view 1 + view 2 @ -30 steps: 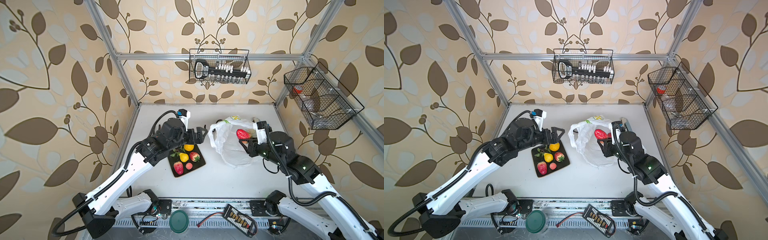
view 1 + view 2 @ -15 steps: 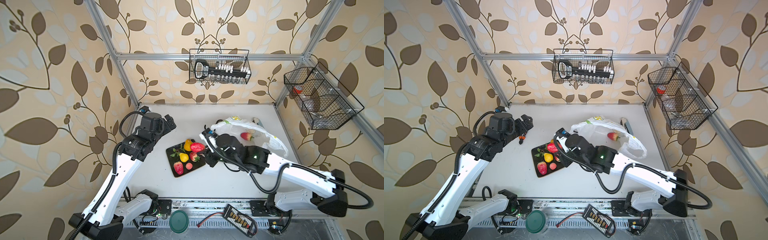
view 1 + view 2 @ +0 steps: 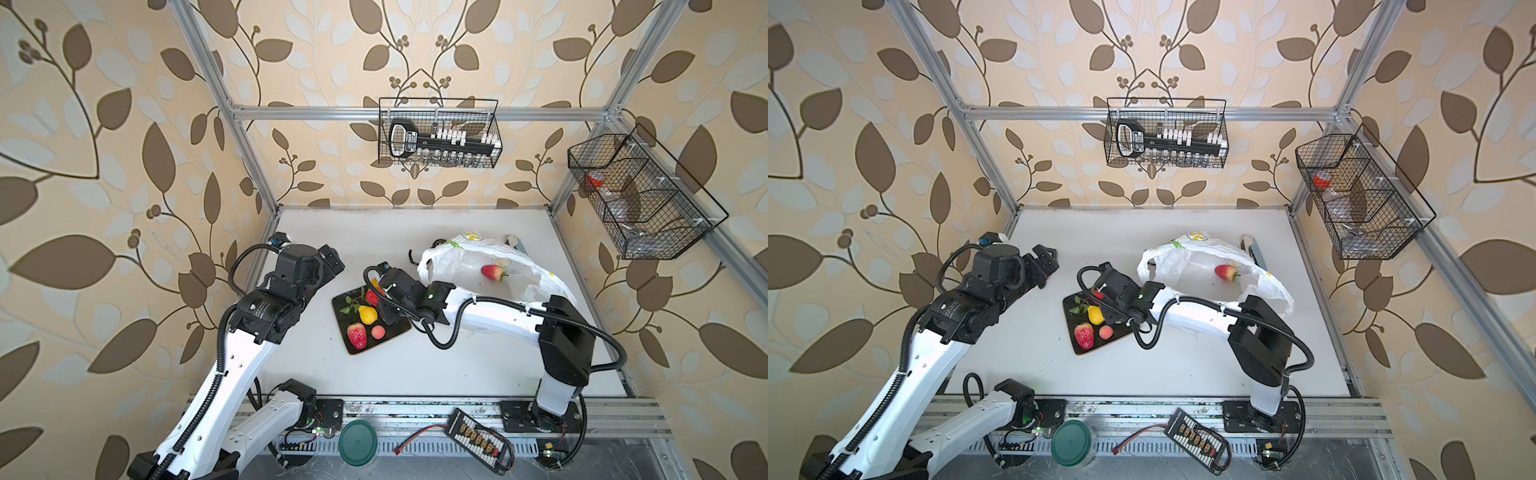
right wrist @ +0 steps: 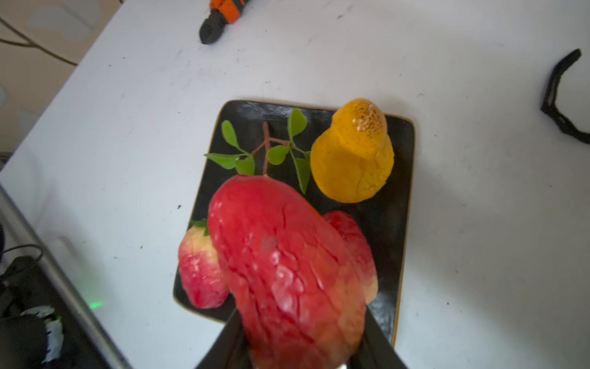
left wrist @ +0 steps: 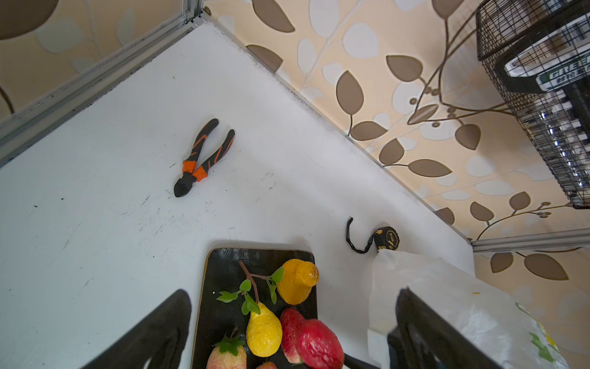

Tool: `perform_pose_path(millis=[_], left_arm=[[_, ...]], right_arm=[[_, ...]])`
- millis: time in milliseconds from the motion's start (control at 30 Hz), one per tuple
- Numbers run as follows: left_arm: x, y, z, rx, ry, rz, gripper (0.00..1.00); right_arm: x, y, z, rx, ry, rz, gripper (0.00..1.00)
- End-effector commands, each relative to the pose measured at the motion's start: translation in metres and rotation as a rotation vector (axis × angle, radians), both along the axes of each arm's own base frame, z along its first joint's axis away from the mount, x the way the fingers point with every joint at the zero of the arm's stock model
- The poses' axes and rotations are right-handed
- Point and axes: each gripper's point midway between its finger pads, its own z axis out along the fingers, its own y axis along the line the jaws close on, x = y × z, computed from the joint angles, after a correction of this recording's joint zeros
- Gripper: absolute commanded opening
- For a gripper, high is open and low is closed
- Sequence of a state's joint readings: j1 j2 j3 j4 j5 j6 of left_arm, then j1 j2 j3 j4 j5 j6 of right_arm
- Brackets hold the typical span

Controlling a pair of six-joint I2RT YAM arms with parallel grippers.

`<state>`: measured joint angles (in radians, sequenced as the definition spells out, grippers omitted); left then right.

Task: Take the fake fruits out of the plastic bag
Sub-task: 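Lower the red pear onto the black mat and open the right gripper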

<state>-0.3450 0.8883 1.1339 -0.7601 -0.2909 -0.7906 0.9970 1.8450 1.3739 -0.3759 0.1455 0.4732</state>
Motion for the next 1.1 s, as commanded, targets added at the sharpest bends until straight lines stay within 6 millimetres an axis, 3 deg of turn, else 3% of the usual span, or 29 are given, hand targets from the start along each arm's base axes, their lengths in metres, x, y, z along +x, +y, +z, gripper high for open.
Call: perform_pose_path(millis=[0,400,600,833,1067], left_arm=[[-0.005,0.009,0.000,-0.001,-0.004,0.042,0.99],[-0.003,0.000,-0.005,-0.022,-0.011,-0.004,0.99],[0.001,-0.008,-0.003,-0.041,-0.027,-0.038,0.99],[0.007,-0.016,0.003,-0.048,-0.053,-0.083,0.99],[0.025,-0.047,0.023,-0.134,-0.127,-0.209,0.99]], right_arm=[[0.011,0.017,0.004,0.045,0.000,-0.010,0.36],[0.025,0.019,-0.031,-0.011,0.038,-0.050,0.43],[0.022,0.015,-0.030,-0.013,0.041,-0.056,0.61],[0.017,0.016,0.007,0.054,0.009,-0.035,0.75],[-0.006,0.014,0.088,0.186,-0.088,0.046,0.76]])
